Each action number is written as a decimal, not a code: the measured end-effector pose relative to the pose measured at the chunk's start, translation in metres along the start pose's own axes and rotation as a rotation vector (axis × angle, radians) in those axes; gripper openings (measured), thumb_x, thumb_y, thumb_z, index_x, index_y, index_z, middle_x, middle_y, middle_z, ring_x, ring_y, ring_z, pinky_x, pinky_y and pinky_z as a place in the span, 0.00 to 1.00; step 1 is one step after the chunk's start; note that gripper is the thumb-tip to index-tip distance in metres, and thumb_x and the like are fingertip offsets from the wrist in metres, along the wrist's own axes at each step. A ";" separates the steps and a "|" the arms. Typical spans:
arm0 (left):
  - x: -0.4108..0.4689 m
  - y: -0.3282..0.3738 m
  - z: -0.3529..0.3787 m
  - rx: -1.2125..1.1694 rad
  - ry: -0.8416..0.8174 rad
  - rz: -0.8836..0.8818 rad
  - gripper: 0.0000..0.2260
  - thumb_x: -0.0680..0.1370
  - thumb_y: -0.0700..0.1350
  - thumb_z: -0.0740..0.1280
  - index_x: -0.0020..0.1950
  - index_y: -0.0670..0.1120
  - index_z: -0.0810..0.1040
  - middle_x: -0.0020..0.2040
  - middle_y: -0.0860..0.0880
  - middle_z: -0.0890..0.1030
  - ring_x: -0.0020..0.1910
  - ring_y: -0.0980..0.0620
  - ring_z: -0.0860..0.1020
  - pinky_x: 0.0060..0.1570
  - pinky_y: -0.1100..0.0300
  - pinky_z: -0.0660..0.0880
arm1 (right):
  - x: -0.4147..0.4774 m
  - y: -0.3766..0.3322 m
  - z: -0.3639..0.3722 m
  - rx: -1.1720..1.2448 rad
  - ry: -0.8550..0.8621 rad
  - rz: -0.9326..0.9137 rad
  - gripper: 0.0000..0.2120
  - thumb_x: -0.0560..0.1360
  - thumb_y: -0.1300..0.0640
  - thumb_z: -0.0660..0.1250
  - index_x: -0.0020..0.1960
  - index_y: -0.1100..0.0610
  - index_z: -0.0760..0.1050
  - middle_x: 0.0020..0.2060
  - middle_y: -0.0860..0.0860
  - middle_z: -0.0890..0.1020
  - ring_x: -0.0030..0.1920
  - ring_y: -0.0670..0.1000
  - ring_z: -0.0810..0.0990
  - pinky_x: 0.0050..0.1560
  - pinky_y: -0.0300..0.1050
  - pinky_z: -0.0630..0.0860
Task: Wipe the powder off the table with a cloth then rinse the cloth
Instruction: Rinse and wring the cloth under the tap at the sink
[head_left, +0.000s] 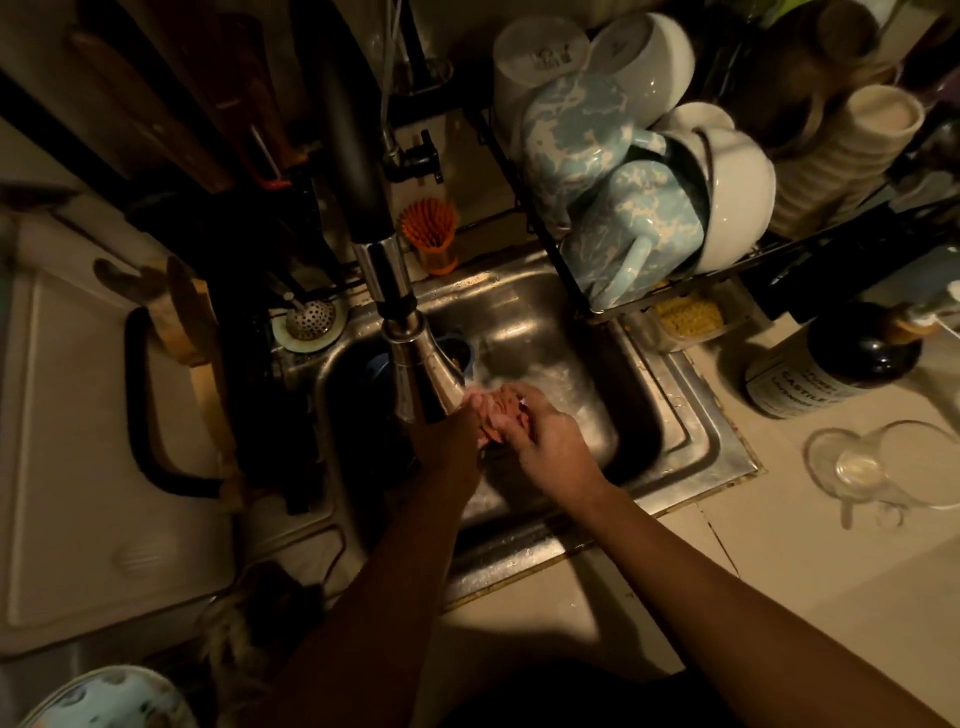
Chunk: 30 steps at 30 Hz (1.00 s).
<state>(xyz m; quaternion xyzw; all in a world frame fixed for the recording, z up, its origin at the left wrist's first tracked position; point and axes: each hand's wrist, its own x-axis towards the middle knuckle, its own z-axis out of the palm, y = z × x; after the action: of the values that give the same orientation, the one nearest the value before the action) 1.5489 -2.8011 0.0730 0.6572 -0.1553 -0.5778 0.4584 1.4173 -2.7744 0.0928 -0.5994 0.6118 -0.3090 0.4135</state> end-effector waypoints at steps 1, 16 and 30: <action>0.008 -0.002 -0.009 0.051 -0.014 0.040 0.26 0.66 0.49 0.79 0.59 0.38 0.78 0.52 0.36 0.82 0.45 0.43 0.83 0.41 0.56 0.81 | -0.001 -0.004 0.002 0.184 0.012 0.132 0.21 0.78 0.47 0.68 0.68 0.53 0.72 0.51 0.52 0.85 0.50 0.50 0.84 0.55 0.35 0.76; -0.037 0.027 -0.008 0.688 -0.515 0.482 0.13 0.70 0.50 0.67 0.53 0.62 0.79 0.54 0.52 0.84 0.55 0.53 0.82 0.59 0.48 0.78 | -0.005 -0.019 -0.025 0.952 -0.311 0.759 0.15 0.84 0.53 0.58 0.60 0.62 0.77 0.37 0.54 0.82 0.36 0.49 0.80 0.39 0.43 0.79; -0.030 0.018 -0.013 0.865 -0.431 0.711 0.16 0.76 0.56 0.60 0.58 0.52 0.79 0.52 0.58 0.82 0.52 0.59 0.80 0.55 0.64 0.74 | -0.004 -0.012 -0.039 1.295 -0.143 0.689 0.10 0.79 0.70 0.56 0.48 0.62 0.75 0.44 0.61 0.80 0.35 0.53 0.83 0.34 0.45 0.83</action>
<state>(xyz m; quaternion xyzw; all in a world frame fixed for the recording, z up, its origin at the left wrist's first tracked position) 1.5576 -2.7834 0.1040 0.5600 -0.6763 -0.3933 0.2726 1.3885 -2.7760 0.1220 -0.0275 0.4321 -0.4210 0.7970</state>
